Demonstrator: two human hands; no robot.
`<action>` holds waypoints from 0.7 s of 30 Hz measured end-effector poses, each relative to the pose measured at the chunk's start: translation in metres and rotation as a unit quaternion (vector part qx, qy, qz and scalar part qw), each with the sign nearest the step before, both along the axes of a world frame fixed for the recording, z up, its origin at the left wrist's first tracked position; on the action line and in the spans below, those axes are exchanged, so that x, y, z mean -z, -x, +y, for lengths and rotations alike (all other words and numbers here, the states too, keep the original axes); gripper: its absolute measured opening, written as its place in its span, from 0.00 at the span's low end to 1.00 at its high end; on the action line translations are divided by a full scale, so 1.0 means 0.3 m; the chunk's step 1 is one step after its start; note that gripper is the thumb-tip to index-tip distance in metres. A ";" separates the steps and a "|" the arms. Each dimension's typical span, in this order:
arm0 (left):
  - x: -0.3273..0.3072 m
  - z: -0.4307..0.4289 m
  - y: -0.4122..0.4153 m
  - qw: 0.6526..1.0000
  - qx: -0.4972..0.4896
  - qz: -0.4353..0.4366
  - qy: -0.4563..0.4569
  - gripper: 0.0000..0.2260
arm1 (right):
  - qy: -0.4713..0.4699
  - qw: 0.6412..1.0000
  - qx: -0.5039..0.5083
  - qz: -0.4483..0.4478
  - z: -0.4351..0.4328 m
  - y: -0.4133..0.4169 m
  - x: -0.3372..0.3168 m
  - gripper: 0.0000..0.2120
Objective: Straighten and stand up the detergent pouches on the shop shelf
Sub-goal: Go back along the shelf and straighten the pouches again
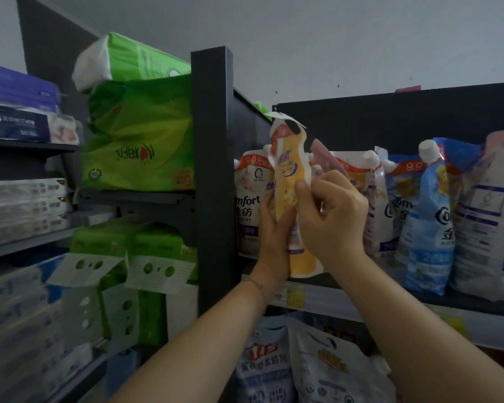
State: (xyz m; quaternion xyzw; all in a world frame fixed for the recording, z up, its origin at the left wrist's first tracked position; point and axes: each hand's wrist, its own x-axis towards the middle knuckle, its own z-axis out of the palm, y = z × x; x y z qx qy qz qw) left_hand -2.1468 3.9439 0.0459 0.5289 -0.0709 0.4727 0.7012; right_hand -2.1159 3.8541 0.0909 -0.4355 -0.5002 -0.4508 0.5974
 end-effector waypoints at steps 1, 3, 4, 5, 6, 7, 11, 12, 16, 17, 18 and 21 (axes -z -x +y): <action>0.002 -0.006 0.012 1.000 -0.020 -0.012 -0.010 0.32 | 0.001 1.000 -0.008 -0.006 0.003 -0.003 -0.001 0.16; 0.006 -0.015 0.031 0.996 -0.072 -0.033 -0.038 0.27 | 0.002 1.000 -0.021 -0.021 0.012 -0.012 -0.002 0.16; 0.006 -0.016 0.039 0.992 -0.105 -0.042 -0.048 0.28 | 0.005 0.999 -0.026 -0.029 0.019 -0.018 -0.002 0.16; 0.008 -0.016 0.043 0.987 -0.144 -0.046 -0.055 0.29 | 0.012 0.999 -0.032 -0.035 0.027 -0.027 -0.001 0.16; 0.011 -0.016 0.044 0.979 -0.189 -0.044 -0.058 0.31 | 0.026 0.998 -0.041 -0.035 0.035 -0.040 0.001 0.17; 0.017 -0.015 0.045 0.969 -0.236 -0.035 -0.063 0.33 | 0.045 0.997 -0.050 -0.029 0.043 -0.056 0.004 0.17; 0.047 0.002 0.020 0.901 -0.409 0.094 -0.106 0.43 | 0.155 0.983 -0.013 0.098 0.050 -0.126 0.037 0.17; 0.061 0.004 0.007 0.879 -0.439 0.135 -0.130 0.44 | 0.187 0.971 -0.008 0.149 0.046 -0.141 0.045 0.17; 0.124 0.016 -0.032 0.785 -0.503 0.271 -0.239 0.41 | 0.321 0.898 -0.035 0.298 0.059 -0.203 0.081 0.16; 0.128 0.021 -0.039 0.769 -0.508 0.296 -0.251 0.41 | 0.350 0.882 -0.041 0.314 0.069 -0.220 0.094 0.15; 0.126 0.025 -0.046 0.756 -0.512 0.317 -0.256 0.41 | 0.368 0.870 -0.054 0.323 0.071 -0.230 0.103 0.15; 0.129 0.031 -0.053 0.711 -0.549 0.327 -0.294 0.39 | 0.397 0.835 -0.144 0.354 0.069 -0.245 0.113 0.14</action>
